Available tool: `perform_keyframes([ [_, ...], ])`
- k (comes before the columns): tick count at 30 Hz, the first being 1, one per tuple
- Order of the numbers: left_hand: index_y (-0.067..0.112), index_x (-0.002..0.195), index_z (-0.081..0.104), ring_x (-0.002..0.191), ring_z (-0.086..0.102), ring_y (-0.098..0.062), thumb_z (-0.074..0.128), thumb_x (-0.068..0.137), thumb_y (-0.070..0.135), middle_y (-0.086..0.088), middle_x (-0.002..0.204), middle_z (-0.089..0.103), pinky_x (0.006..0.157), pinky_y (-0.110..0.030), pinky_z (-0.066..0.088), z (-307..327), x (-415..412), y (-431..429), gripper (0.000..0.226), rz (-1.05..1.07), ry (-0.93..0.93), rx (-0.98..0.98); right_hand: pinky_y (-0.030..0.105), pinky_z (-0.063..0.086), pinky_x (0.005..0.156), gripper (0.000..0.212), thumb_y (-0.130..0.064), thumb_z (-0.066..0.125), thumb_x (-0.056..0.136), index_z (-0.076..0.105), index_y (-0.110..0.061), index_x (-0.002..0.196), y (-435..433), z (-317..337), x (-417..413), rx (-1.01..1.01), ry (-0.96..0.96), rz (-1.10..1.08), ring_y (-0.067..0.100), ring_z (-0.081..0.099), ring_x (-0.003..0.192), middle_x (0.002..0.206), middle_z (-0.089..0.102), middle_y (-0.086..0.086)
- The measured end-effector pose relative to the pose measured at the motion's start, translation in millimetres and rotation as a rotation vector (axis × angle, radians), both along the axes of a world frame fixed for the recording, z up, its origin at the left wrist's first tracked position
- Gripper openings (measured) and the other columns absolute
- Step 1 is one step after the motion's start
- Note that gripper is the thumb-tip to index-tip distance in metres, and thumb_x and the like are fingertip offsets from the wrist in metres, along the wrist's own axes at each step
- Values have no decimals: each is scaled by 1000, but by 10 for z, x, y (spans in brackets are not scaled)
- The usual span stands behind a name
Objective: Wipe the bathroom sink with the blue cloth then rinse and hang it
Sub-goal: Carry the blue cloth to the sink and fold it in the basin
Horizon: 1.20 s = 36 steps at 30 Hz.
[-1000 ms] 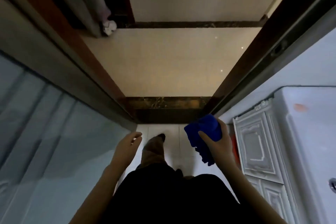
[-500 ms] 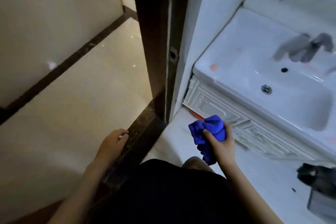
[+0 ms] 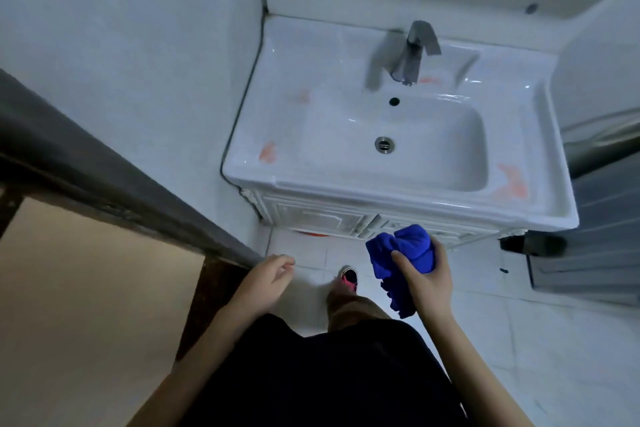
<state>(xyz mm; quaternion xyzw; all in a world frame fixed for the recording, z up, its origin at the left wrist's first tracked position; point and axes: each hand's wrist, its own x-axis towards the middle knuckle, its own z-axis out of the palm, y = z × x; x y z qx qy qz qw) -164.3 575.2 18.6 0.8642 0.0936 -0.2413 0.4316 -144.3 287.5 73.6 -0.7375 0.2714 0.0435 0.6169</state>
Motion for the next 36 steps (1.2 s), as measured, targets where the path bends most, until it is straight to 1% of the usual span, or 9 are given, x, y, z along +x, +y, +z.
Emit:
perform_keyframes([
  [4,16,119,64,98,60,-9,55,98,19,1,110,64,85,-8,41,111,697,-489,23,-38,-14,-46,62,50,37,54,-29,81,71,55,-42,116,-368,106,586,72,-1,22,39,71,56,88,71,-6],
  [7,21,113,66,96,61,-6,56,98,17,6,105,67,80,-2,38,212,1182,-730,19,-28,-72,-66,63,47,34,56,-32,80,72,53,-44,119,-568,212,1005,73,-17,36,41,69,51,90,70,-2],
  [15,19,113,67,98,62,-14,58,97,18,6,105,66,90,-28,46,144,1981,-927,19,-62,-85,-13,54,56,43,53,-31,80,74,54,-44,118,-759,99,1622,70,15,-32,37,71,57,92,69,-12],
  [19,17,113,67,98,63,-16,58,96,17,3,107,66,92,-31,49,49,2331,-880,19,-138,-87,9,17,54,51,48,-32,79,73,55,-48,111,-686,-18,1881,15,-4,-53,7,71,72,95,68,-22],
  [21,19,115,66,100,63,-14,57,97,19,3,110,66,93,-31,48,24,2548,-858,20,-188,-85,27,23,54,45,47,-26,79,75,56,-44,112,-627,-57,2058,53,-7,-77,13,72,60,91,69,-19],
  [27,16,126,61,118,53,-19,54,98,22,1,126,62,98,-27,39,-114,3282,-753,29,-320,-176,147,40,57,46,48,-26,77,76,54,-42,116,-433,-202,2752,54,13,-63,33,71,56,93,70,-7],
  [29,15,128,59,122,50,-22,54,97,22,0,129,60,99,-26,35,-197,3514,-744,32,-319,-228,190,42,60,52,51,-27,77,76,52,-43,117,-382,-343,2998,12,22,-15,27,74,69,97,68,-14],
  [31,13,129,59,124,48,-23,55,97,21,-1,131,60,102,-26,33,-308,3679,-755,33,-320,-265,215,33,61,60,51,-29,77,75,52,-45,116,-329,-523,3210,-48,-4,44,12,70,84,100,65,-24],
  [36,10,130,59,127,49,-26,58,93,15,-6,133,59,104,-27,33,-746,3882,-857,37,-284,-314,229,25,56,66,49,-32,75,75,51,-47,115,-138,-1110,3592,-84,15,181,3,66,89,102,64,-25],
])
